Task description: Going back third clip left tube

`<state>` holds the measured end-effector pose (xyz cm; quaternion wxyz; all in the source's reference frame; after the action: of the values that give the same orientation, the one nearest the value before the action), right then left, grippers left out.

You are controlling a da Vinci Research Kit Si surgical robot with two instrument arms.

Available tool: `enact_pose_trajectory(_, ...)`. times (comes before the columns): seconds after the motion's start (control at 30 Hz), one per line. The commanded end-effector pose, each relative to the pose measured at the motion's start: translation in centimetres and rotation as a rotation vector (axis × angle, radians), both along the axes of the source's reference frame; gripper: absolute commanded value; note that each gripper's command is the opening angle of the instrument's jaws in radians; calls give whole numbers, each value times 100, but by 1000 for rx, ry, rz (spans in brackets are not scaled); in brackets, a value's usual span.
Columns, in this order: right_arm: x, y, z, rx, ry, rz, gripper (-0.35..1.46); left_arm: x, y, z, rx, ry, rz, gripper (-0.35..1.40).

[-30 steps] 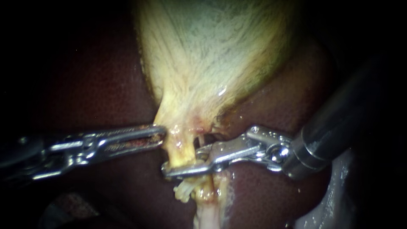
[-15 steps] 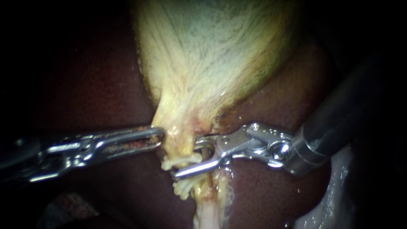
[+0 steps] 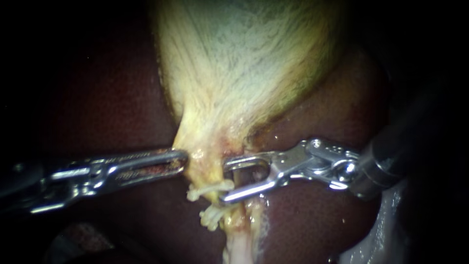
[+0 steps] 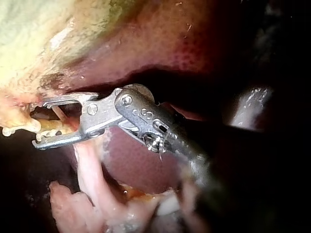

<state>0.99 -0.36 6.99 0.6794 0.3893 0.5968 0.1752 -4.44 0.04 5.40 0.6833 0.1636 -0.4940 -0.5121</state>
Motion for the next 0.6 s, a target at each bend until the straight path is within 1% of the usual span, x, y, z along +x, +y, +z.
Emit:
enact_pose_trajectory(0.03, -6, 3, -2, -17, 0, 8, 53, 0, 0, 0, 0, -1, 0, -35)
enact_pose_trajectory(0.1, -18, 8, -7, -46, 9, 11, 53, 1, 1, 2, 0, -1, 1, -35)
enact_pose_trajectory(0.17, -33, 14, -13, -74, 12, 22, 55, 1, 1, 3, 0, -1, 1, -35)
enact_pose_trajectory(0.33, -55, 22, -20, -125, -23, 20, 57, 1, 2, 5, 0, -1, 1, -35)
enact_pose_trajectory(0.43, -63, 24, -23, -155, -35, 17, 58, 0, 3, 7, 0, -1, 1, -35)
enact_pose_trajectory(0.6, -67, 23, -23, -191, -35, 4, 58, -5, 7, 14, -1, 0, 0, -35)
